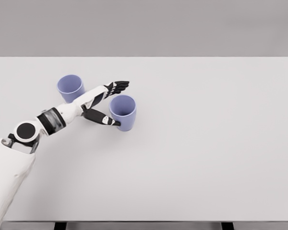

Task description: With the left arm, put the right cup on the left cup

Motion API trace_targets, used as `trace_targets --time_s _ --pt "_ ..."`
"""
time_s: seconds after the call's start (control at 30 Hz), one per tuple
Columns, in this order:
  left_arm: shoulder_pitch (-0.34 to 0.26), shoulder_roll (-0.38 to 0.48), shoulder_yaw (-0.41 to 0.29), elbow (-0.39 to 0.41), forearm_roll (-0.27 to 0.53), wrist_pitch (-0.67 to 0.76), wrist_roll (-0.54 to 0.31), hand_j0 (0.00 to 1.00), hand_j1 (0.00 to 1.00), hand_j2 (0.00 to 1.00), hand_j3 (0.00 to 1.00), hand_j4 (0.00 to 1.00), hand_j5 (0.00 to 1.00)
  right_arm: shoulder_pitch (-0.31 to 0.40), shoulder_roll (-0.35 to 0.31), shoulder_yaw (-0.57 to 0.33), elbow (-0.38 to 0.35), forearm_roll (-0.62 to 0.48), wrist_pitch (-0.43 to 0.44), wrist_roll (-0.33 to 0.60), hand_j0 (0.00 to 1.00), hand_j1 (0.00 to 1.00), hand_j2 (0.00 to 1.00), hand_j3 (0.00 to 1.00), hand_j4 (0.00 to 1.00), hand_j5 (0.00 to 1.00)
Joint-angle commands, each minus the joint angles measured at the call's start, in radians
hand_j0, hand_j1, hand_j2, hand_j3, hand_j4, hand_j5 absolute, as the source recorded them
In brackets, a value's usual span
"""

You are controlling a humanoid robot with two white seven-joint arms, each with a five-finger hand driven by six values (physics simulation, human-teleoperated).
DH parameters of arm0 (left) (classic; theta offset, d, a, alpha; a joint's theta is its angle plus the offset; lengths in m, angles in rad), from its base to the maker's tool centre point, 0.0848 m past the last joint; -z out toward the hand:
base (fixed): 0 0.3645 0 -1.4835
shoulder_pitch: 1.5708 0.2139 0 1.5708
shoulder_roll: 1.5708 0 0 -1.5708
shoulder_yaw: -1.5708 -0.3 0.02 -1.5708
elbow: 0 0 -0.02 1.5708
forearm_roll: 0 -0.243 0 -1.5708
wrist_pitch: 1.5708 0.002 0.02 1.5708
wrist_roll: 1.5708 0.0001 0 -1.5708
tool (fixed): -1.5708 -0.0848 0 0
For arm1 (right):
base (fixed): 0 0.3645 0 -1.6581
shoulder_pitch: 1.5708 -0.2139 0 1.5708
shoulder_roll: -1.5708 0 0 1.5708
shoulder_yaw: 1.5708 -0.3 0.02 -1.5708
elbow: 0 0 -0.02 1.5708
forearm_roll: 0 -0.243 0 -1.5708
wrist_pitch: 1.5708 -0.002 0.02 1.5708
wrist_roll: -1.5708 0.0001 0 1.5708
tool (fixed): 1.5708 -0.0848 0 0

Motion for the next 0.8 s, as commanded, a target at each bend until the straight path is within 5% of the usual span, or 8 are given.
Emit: trace_targets --time_s 0.0,0.53,0.77 --pt "0.000 -0.002 -0.011 0.004 0.006 0.000 0.000 1.00 1.00 1.00 1.00 1.00 1.00 0.000 0.000 0.000 0.001 0.000 0.000 0.000 1.00 1.00 1.00 1.00 1.00 1.00" --pt "-0.005 -0.006 -0.025 0.019 0.006 0.000 0.000 1.00 1.00 1.00 1.00 1.00 1.00 0.000 0.000 0.000 0.001 0.000 0.000 0.000 1.00 1.00 1.00 1.00 1.00 1.00" --pt "-0.003 -0.013 -0.026 0.021 0.006 0.000 0.000 0.88 0.88 0.88 0.88 0.88 0.88 0.000 0.000 0.000 0.001 0.001 0.000 0.000 1.00 1.00 1.00 1.00 1.00 1.00"
